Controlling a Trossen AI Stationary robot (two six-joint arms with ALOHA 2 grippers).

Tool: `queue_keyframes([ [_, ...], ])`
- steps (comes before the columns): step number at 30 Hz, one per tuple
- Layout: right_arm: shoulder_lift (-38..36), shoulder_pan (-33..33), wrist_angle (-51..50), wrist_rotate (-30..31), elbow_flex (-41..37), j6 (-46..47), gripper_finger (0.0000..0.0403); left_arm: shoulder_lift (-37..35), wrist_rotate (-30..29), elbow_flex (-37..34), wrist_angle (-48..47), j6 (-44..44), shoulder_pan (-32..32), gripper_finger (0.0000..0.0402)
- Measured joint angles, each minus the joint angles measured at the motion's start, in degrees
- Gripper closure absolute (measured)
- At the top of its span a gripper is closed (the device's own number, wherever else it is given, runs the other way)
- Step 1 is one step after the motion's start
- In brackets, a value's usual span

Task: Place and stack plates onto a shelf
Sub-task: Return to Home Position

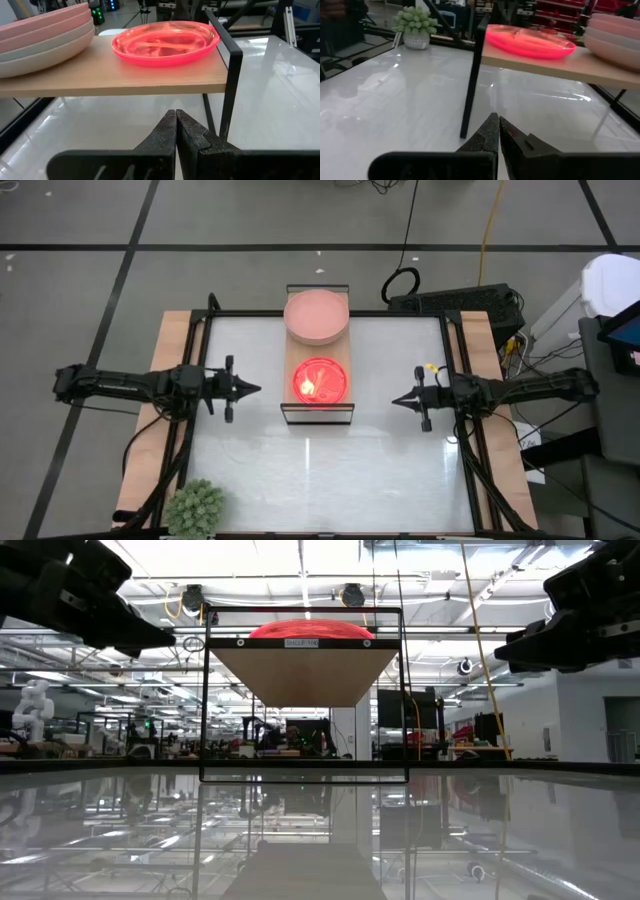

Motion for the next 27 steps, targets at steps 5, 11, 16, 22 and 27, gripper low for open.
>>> queue_keyframes([
  [5, -1.17, -1.62, -0.01, 0.12, -0.08, 0.02, 0.0403, -1.81, -0.02, 0.0, -1.78, -0.12, 0.0, 0.0399],
  [11, -3.3, -3.52, -1.01, 0.37, -0.14, -0.99, 0.0403, -4.19, -0.04, 0.0, -4.03, -1.36, 0.0, 0.0399],
  [16, -5.31, -4.96, -1.43, 0.76, -0.18, -1.51, 0.0403, -7.04, -0.07, 0.0, -6.86, -1.81, 0.0, 0.0399],
  [22, -7.17, -5.83, -3.44, 2.05, -0.23, -1.53, 0.0403, -11.12, -0.13, 0.0, -9.33, -1.7, 0.0, 0.0399],
  [27, -7.78, -5.83, -3.93, 2.05, -0.23, -1.43, 0.0403, -15.74, -0.17, 0.0, -12.2, -1.22, 0.0, 0.0399],
])
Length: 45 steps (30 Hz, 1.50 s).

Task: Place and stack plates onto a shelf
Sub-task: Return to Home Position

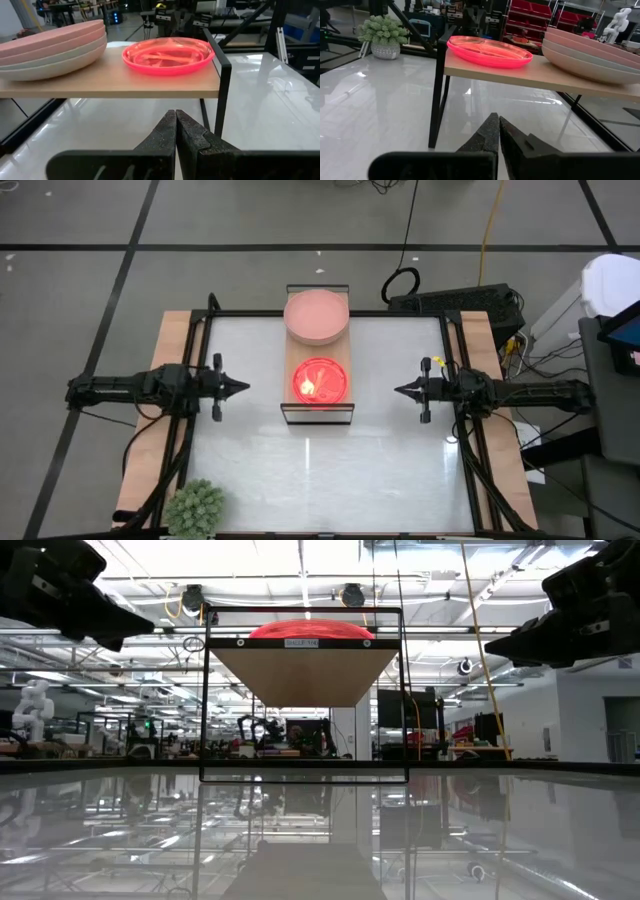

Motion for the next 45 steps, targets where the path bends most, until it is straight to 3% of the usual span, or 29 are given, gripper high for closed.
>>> queue_keyframes([
  [10, -0.55, 0.0, 0.05, 0.0, -0.02, 0.1, 0.0403, -9.82, -0.16, -5.58, 0.07, -0.86, 0.0, 0.0399],
  [21, -2.21, 0.0, -0.09, 1.34, -0.04, -0.11, 0.0403, -9.74, 0.65, -8.07, 5.71, 0.1, 0.0, 0.0399],
  [34, -10.03, 0.0, -4.84, 1.33, -0.04, -0.31, 0.0403, -9.73, 2.79, -8.18, 8.58, 1.13, 0.0, 0.0399],
  [39, -12.75, 0.0, -5.92, 1.33, -0.04, -0.47, 0.0403, -9.74, 4.22, -10.25, 15.05, 1.49, 0.0, 0.0399],
  [45, -13.18, 0.0, -6.73, 1.34, -0.04, -1.17, 0.0403, -9.71, 4.91, -10.73, 15.37, 1.37, -0.02, 0.0399],
])
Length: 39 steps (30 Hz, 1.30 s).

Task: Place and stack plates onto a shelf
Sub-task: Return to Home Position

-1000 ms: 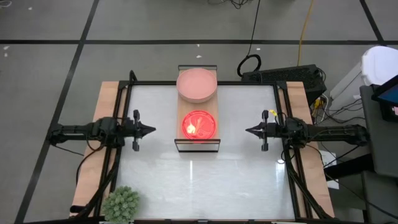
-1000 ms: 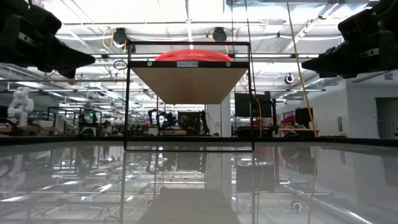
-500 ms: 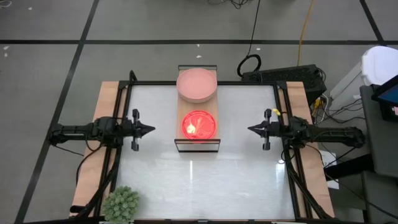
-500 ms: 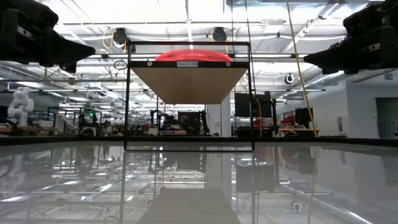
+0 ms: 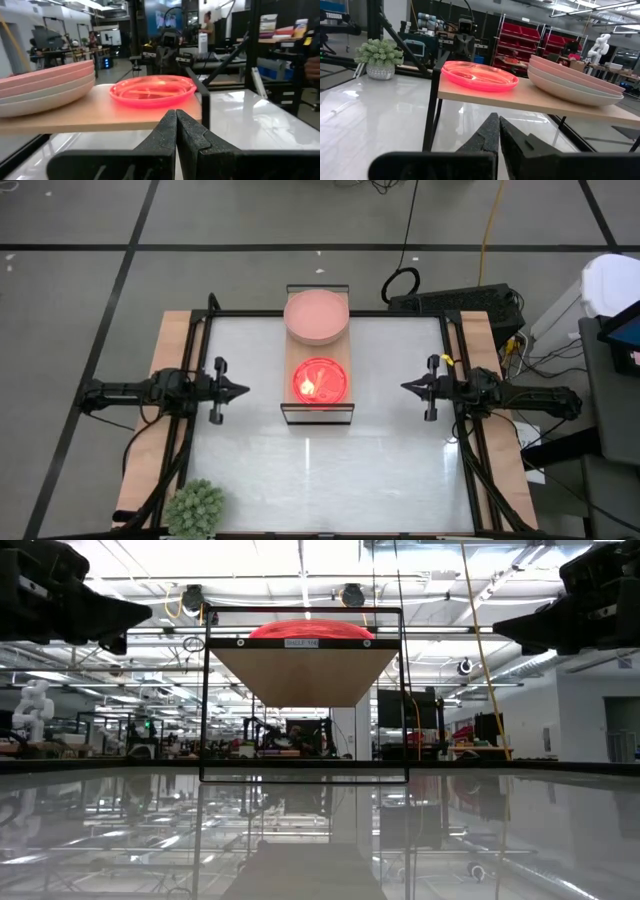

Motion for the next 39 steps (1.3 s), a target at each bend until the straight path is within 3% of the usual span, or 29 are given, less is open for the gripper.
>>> queue_keyframes([
  [5, 0.0, 0.0, 0.02, 0.11, 0.21, -0.58, 0.0403, 0.0, 3.73, 0.0, 3.97, 1.06, 0.0, 0.0399],
  [14, 0.0, 0.0, -0.04, 0.23, 1.09, -1.94, 0.0403, 0.0, 4.75, 0.02, 5.31, 2.77, -0.02, 0.0399],
  [39, 0.06, -0.02, -0.7, 0.19, -0.94, -0.47, 0.0403, 0.0, 4.84, 0.07, -2.86, 1.51, -0.01, 0.0398],
])
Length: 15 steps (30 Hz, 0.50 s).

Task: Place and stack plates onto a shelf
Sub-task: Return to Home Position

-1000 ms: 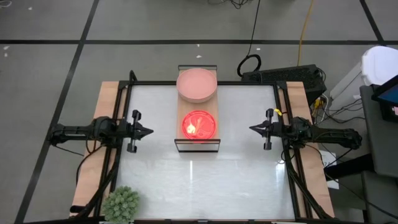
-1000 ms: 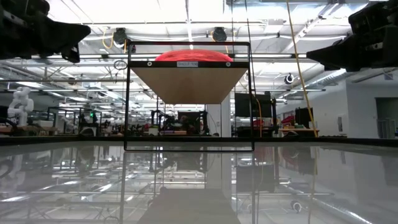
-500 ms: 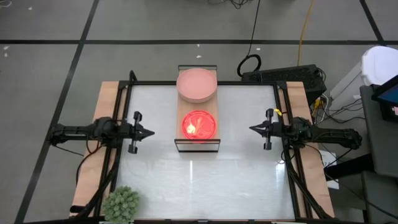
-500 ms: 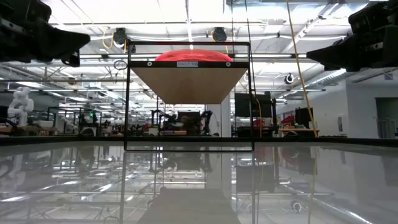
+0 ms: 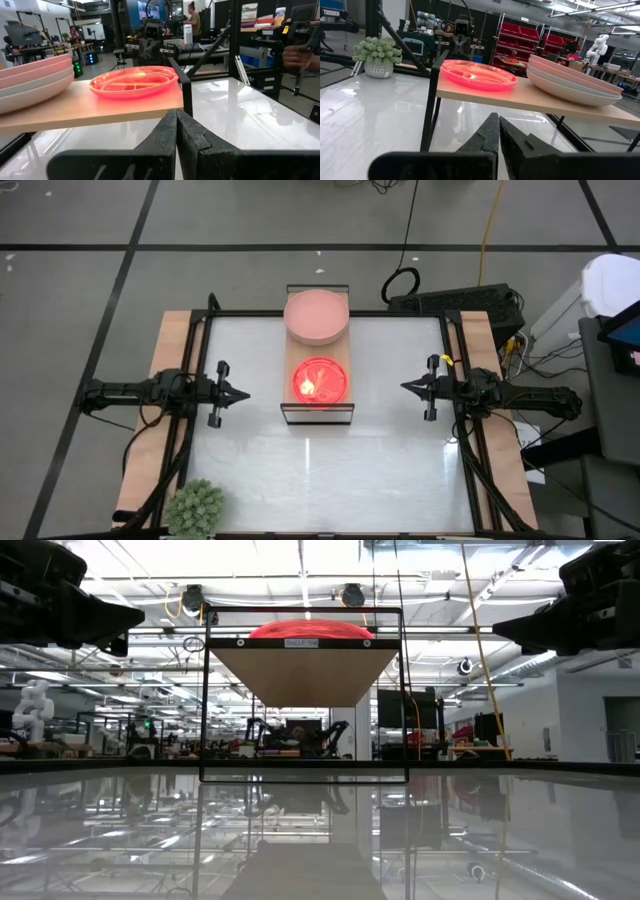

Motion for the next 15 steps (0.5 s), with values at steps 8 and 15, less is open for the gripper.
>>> queue_keyframes([
  [8, 0.0, 0.0, -0.22, -0.35, -0.03, 0.76, 0.0403, 0.02, -0.02, 0.0, -0.04, -0.29, 0.01, 0.0398],
  [15, 0.03, 0.0, -0.24, -0.42, -0.03, 0.55, 0.0403, 0.07, -0.04, 0.0, -0.05, -0.29, -0.01, 0.0398],
])
